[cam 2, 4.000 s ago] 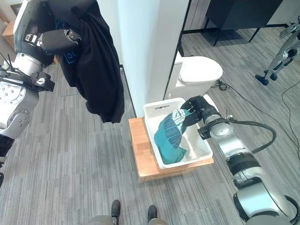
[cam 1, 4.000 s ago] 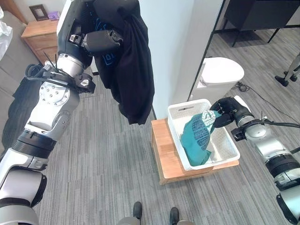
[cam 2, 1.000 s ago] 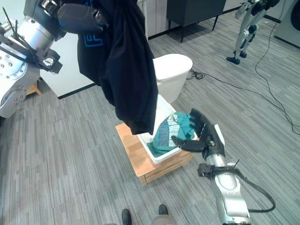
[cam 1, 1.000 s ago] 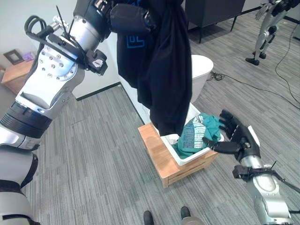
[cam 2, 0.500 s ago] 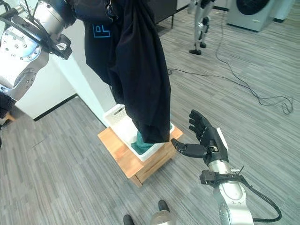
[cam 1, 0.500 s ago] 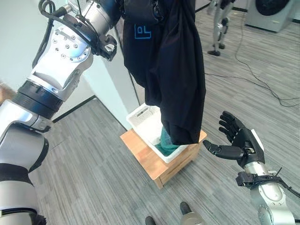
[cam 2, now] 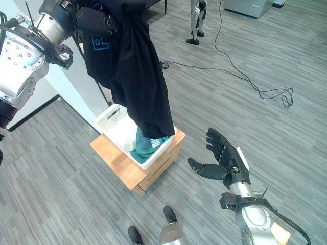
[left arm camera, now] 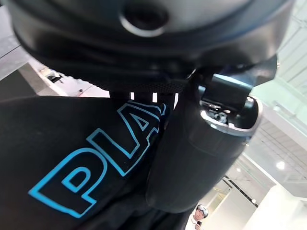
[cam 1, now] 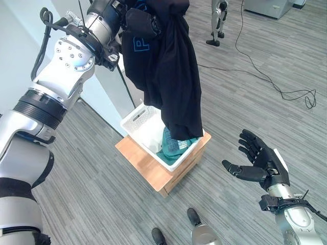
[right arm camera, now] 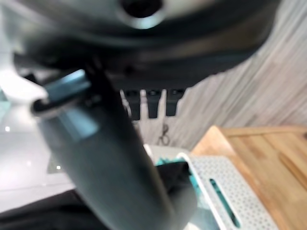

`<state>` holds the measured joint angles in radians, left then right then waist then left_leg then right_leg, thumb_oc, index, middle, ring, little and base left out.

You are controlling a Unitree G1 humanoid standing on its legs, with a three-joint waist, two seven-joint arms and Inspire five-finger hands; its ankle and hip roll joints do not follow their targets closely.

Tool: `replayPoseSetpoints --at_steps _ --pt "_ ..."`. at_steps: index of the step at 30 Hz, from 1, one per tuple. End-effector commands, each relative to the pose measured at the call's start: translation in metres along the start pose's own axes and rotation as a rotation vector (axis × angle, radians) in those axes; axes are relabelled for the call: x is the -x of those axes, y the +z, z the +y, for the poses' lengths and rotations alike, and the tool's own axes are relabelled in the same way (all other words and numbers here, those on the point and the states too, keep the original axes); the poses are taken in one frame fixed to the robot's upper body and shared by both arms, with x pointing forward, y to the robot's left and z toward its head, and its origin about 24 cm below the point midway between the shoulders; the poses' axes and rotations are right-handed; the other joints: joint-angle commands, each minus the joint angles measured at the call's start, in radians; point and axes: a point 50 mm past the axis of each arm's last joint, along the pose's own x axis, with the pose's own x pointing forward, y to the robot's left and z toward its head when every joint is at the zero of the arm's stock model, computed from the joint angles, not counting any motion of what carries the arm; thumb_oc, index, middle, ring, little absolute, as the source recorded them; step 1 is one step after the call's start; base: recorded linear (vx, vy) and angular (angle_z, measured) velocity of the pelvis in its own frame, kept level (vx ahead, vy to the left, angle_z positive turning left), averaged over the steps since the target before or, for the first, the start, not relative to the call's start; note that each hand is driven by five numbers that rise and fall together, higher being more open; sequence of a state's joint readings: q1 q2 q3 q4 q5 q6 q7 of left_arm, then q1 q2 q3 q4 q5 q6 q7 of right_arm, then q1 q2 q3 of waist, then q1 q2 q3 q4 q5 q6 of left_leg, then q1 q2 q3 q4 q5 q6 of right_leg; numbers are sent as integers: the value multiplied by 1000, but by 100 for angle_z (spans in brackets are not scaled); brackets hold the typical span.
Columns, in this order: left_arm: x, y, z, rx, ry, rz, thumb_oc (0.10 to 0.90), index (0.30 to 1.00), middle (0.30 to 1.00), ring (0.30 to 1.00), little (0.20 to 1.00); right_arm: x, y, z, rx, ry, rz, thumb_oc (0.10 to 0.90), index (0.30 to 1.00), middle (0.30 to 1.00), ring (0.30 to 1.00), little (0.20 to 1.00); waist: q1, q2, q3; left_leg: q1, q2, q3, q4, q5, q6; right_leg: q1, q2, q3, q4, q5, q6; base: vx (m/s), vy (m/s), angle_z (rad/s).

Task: Pick up bed clothes into laundry basket.

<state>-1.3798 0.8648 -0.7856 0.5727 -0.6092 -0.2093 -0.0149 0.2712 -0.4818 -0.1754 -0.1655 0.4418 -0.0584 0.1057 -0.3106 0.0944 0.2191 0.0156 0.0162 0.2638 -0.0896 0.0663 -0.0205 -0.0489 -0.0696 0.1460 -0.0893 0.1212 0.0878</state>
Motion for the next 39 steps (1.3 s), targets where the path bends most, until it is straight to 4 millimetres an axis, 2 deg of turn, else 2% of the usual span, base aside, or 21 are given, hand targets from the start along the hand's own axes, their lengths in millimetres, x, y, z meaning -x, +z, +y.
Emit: replayPoseSetpoints --at_steps 1,7,8,11,13,15,16,22,26,27,30,35,36,37,38,39 --pt "-3 61 65 -147 179 -172 400 300 300 300 300 -12 67 -8 54 12 -354 800 900 900 900 900 43 -2 -8 59 14 -20 2 -80 -37 14 -14 -53 92 -144 101 0 0 0" --pt "0 47 57 -233 135 -115 400 300 300 300 300 -14 69 -4 50 21 -369 800 900 900 900 900 50 -16 17 41 18 -22 2 -73 -39 1 -10 -56 86 -137 100 -6 -2 0" --pt "2 36 53 -265 115 -72 400 300 300 300 300 -15 68 -3 51 17 -370 800 900 900 900 900 51 -25 30 34 22 -19 2 -70 -40 -7 -7 -56 85 -133 100 -35 -11 0" --pt "5 27 49 -311 94 -41 400 300 300 300 300 -16 69 -3 59 14 -375 800 900 900 900 900 52 -35 43 25 25 -13 2 -68 -40 -21 -1 -46 84 -128 100 -32 0 -3" --pt "10 7 41 -353 59 22 400 300 300 300 300 -17 70 -5 62 2 -376 800 900 900 900 900 51 -54 60 16 31 -3 2 -65 -39 -37 7 -33 83 -121 100 -42 10 -7" --pt "12 1 38 -365 47 41 400 300 300 300 300 -16 70 -6 64 -4 -379 800 900 900 900 900 52 -57 62 12 33 2 2 -64 -39 -44 10 -28 83 -118 100 -40 13 -20" --pt "17 -17 26 -467 -18 110 400 300 300 300 300 -18 72 -8 69 -10 -388 800 900 900 900 900 49 -77 73 0 39 14 2 -63 -38 -59 19 -10 79 -111 99 -49 5 -25" --pt "18 -36 6 -643 -118 169 400 300 300 300 300 -19 77 -3 81 21 -409 800 900 900 900 900 49 -108 93 -9 46 27 2 -63 -34 -82 30 7 83 -106 98 -28 1 -16" --pt "21 -49 -3 -669 -134 205 400 300 300 300 300 -19 79 -3 82 31 -415 800 900 900 900 900 48 -120 99 -10 48 37 2 -66 -33 -90 37 22 84 -104 97 -17 7 -4" --pt "24 -59 -7 -651 -135 240 400 300 300 300 300 -19 80 -2 75 36 -421 800 900 900 900 900 45 -129 100 -10 51 41 2 -67 -32 -92 39 26 83 -103 97 2 -5 -4" --pt "25 -68 -11 -626 -128 274 400 300 300 300 300 -19 83 0 68 51 -433 800 900 900 900 900 38 -135 104 -4 49 41 2 -75 -30 -90 39 28 84 -108 99 0 7 -7" --pt "16 -61 -21 -617 -147 242 400 300 300 300 300 -21 84 5 62 76 -441 800 900 900 900 900 40 -128 108 -3 47 38 2 -79 -29 -88 36 29 80 -109 97 -5 2 -8" --pt "14 -59 -22 -623 -157 237 478 418 418 418 418 -21 84 5 60 76 -439 800 900 900 900 900 40 -124 108 -1 46 37 2 -80 -28 -87 35 29 79 -109 98 0 0 0" --pt "14 -58 -21 -624 -156 237 695 742 742 742 742 -21 84 5 60 76 -440 800 900 900 900 900 41 -126 108 -4 47 38 2 -74 -29 -90 37 30 79 -104 96 0 0 0" --pt "13 -57 -25 -629 -174 228 800 900 900 900 900 -21 84 5 65 79 -439 800 900 900 900 900 41 -120 109 0 44 35 2 -81 -28 -85 34 29 79 -110 98 0 0 0" --pt "9 -49 -28 -663 -210 197 800 900 900 900 900 -21 83 6 63 81 -433 800 900 900 900 900 42 -111 108 2 43 32 2 -82 -28 -81 31 28 78 -111 98 0 0 0"
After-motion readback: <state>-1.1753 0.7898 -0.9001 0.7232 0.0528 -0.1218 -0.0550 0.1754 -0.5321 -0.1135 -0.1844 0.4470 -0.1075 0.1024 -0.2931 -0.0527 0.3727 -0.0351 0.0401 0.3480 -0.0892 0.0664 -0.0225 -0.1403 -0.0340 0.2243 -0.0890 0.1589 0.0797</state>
